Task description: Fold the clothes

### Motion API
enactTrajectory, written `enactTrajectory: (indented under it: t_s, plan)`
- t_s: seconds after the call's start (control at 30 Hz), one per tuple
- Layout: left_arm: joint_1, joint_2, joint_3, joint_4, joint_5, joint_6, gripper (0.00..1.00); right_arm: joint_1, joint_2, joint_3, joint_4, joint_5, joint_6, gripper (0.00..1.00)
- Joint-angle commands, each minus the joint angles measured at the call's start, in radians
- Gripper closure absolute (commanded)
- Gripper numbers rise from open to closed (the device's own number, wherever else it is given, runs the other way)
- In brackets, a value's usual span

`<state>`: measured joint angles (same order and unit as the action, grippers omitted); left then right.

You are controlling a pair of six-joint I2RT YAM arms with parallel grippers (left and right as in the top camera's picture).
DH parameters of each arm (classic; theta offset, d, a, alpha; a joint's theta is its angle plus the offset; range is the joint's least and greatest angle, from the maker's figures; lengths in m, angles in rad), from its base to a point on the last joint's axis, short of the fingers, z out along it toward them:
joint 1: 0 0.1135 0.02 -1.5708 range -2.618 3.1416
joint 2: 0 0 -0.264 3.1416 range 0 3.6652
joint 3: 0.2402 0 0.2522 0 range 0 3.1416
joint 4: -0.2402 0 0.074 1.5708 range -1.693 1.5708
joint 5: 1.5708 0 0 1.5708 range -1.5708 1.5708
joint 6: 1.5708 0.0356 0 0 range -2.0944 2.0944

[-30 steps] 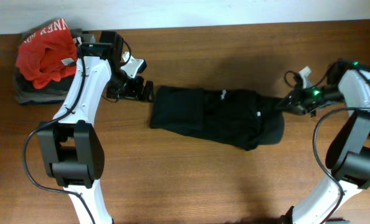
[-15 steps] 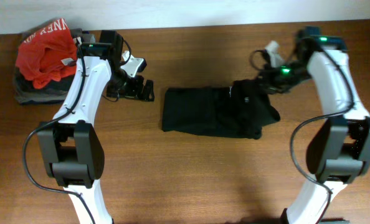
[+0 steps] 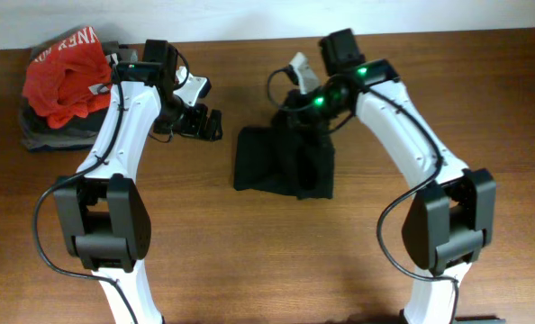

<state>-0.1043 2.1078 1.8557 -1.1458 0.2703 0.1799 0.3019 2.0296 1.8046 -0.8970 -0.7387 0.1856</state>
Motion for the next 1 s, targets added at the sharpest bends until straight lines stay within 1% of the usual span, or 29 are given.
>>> enactTrajectory:
  t_s: [0.0, 0.1, 0.23, 0.43, 0.53, 0.7, 0.8, 0.97]
  plan:
    - [0.005, 0.026, 0.01, 0.012, -0.01, 0.017, 0.01, 0.043, -0.034, 0.021, 0.059, -0.014, 0.088, 0.96]
    - [0.005, 0.04, 0.01, 0.014, -0.01, 0.017, 0.01, 0.083, -0.034, 0.021, 0.14, 0.0, 0.129, 0.96]
    - [0.005, 0.048, 0.01, 0.018, -0.01, 0.017, 0.01, 0.118, -0.032, 0.021, 0.207, 0.093, 0.174, 0.96]
    - [0.01, 0.05, 0.013, 0.023, -0.01, 0.028, 0.01, 0.143, -0.013, 0.021, 0.234, 0.123, 0.198, 0.96]
    - [0.025, 0.048, 0.035, -0.007, -0.01, 0.027, 0.01, 0.149, 0.001, 0.02, 0.24, 0.124, 0.198, 0.96]
    - [0.064, 0.043, 0.141, -0.11, -0.015, 0.028, 0.01, 0.155, 0.028, 0.02, 0.257, 0.124, 0.202, 0.96]
    - [0.1, 0.04, 0.224, -0.175, -0.059, 0.027, 0.01, 0.159, 0.042, 0.019, 0.275, 0.124, 0.202, 0.96]
    - [0.169, 0.037, 0.33, -0.236, -0.045, 0.026, 0.01, 0.175, 0.056, 0.019, 0.29, 0.155, 0.201, 0.96]
